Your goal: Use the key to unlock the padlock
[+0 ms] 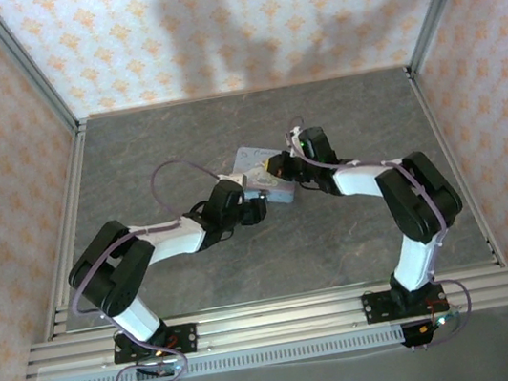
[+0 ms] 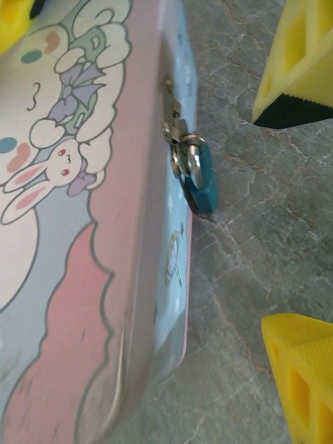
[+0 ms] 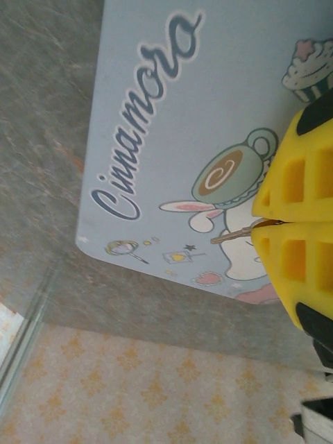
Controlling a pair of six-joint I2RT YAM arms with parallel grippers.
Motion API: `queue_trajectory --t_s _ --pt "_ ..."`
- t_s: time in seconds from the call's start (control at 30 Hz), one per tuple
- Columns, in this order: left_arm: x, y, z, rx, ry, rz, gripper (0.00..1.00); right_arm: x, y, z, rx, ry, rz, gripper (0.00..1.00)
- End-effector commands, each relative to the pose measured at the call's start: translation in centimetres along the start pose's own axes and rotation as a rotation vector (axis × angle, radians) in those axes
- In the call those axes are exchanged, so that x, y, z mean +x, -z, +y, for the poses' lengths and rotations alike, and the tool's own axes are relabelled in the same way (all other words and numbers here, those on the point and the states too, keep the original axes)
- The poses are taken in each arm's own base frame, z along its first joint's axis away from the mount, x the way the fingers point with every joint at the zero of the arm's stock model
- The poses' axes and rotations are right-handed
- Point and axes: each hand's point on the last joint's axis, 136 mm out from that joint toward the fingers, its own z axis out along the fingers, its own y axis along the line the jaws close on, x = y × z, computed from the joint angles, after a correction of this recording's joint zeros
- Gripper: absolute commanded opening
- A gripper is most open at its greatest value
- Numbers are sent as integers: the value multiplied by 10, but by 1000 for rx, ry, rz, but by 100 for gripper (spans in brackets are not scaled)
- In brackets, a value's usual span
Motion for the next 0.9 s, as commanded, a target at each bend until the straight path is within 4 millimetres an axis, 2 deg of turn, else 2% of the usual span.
queue_trajectory --t_s 0.0,0.13,0.3,0.53,0.87 --pt "-13 -1 -11 16 -43 -44 71 45 1 -18 68 -56 92 0" --pt "-10 -1 -7 -8 -52 -45 71 51 2 -17 72 -61 87 0" --pt "-8 -5 -6 -12 -75 -36 71 49 1 -19 80 -55 81 0" --pt "-5 -10 -6 2 -130 -47 59 47 -1 -17 78 -45 81 0" --pt "-1 -20 -7 20 -195 -54 48 47 0 -18 80 -39 77 0"
